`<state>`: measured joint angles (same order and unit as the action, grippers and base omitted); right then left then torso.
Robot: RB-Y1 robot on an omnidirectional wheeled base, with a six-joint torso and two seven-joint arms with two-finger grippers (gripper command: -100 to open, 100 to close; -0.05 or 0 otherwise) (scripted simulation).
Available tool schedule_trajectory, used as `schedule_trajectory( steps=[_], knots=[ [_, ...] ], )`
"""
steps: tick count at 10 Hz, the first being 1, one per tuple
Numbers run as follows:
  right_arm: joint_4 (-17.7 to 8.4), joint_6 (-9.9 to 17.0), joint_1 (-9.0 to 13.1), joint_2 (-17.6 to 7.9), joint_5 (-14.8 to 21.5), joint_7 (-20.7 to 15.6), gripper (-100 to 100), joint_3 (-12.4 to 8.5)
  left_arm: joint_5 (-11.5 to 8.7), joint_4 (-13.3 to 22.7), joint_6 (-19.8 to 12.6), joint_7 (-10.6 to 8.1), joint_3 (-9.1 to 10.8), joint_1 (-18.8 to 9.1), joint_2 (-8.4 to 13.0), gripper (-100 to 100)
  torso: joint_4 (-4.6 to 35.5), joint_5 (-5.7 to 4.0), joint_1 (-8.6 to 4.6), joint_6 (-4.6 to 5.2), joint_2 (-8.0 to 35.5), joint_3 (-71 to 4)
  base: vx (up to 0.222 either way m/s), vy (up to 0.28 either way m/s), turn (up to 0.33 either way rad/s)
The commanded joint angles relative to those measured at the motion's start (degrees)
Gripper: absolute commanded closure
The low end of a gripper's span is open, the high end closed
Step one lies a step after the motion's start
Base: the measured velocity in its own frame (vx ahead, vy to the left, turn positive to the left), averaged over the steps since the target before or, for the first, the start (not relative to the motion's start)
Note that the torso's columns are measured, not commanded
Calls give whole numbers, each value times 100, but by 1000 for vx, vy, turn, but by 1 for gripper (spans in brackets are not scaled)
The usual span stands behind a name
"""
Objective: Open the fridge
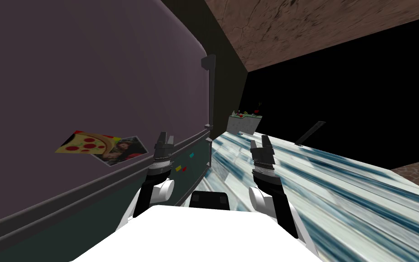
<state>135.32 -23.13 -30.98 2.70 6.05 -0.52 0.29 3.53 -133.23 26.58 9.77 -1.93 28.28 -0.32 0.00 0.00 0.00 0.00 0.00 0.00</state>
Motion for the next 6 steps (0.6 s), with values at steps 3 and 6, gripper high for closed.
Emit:
schedule_trajectory(
  steps=[3, 6],
  knots=[
    [1, 0, 0, 0, 0, 0, 0, 0, 0, -1, 0, 0, 0, 0, 0, 0, 1006, 0, 0, 0, 1003, -2014, 0, 0, 0],
    [1, 0, 0, 0, 0, 0, 0, 0, 0, -1, 0, 0, 0, 0, 0, 0, 2268, 0, 0, 0, 2269, -4536, 0, 0, 0]
  ],
)
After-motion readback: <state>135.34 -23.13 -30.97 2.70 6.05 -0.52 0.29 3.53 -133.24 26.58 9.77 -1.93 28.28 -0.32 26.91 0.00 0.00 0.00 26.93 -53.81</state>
